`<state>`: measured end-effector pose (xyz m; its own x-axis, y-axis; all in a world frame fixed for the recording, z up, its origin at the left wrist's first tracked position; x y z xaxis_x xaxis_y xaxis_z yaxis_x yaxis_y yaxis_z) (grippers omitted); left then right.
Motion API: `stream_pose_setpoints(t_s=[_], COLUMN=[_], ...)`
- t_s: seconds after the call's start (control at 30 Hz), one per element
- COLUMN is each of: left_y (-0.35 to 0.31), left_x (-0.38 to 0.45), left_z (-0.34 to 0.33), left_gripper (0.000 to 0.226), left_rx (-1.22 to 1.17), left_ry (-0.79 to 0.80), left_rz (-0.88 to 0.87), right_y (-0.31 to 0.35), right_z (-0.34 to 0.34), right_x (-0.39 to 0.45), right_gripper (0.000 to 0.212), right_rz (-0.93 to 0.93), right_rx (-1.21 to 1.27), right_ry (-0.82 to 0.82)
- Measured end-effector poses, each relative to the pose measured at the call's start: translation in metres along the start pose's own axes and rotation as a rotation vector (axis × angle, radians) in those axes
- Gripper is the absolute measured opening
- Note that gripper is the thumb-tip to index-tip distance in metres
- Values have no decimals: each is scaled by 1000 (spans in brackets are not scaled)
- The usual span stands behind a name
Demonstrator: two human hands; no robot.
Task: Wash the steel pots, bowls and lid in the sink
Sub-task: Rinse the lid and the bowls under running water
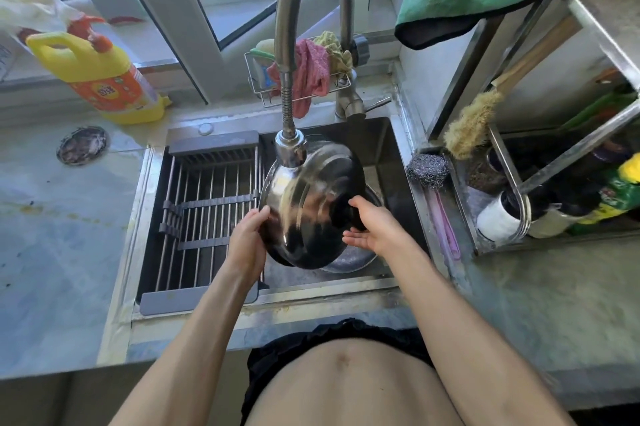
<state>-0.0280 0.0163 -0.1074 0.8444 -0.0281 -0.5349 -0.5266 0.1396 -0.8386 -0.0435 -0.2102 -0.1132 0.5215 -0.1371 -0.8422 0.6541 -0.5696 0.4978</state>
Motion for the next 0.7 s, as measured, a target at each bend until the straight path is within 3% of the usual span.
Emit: stream_pose_setpoints(t_s=[0.23, 0.43, 0.53, 0.6, 0.7], left_y=[-26, -15, -8, -9, -16], left_x=[4, 9, 5, 0, -4], left_z=[-1, -5, -4, -7, -14], left_gripper=[26, 21, 23, 25, 29], left_rx=[310, 353, 280, 185, -17], left_ry=[-62, -24, -28, -35, -26], left_rz=[-14, 82, 112, 88, 54], right_y=[-8, -2, 1, 1, -2], right_z=[10, 17, 18, 23, 30], right_x=[1, -7, -13, -10, -5], right_gripper=[26, 62, 64, 64, 61], right_rz=[172, 583, 697, 685, 510], right_rx=[-21, -390, -473, -491, -529], right_ry=[-20, -85, -84, -101, -96])
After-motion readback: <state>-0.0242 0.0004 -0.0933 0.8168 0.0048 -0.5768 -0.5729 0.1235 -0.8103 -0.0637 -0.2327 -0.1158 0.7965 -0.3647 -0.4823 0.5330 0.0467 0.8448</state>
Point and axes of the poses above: each hand's wrist, its own x-axis towards the middle knuckle, its own z-axis out of the back of the hand, y = z × x, the point moved 2 cm from there along x, towards the middle knuckle, and after that the axes turned 15 degrees about x, right-handed, at the moved point
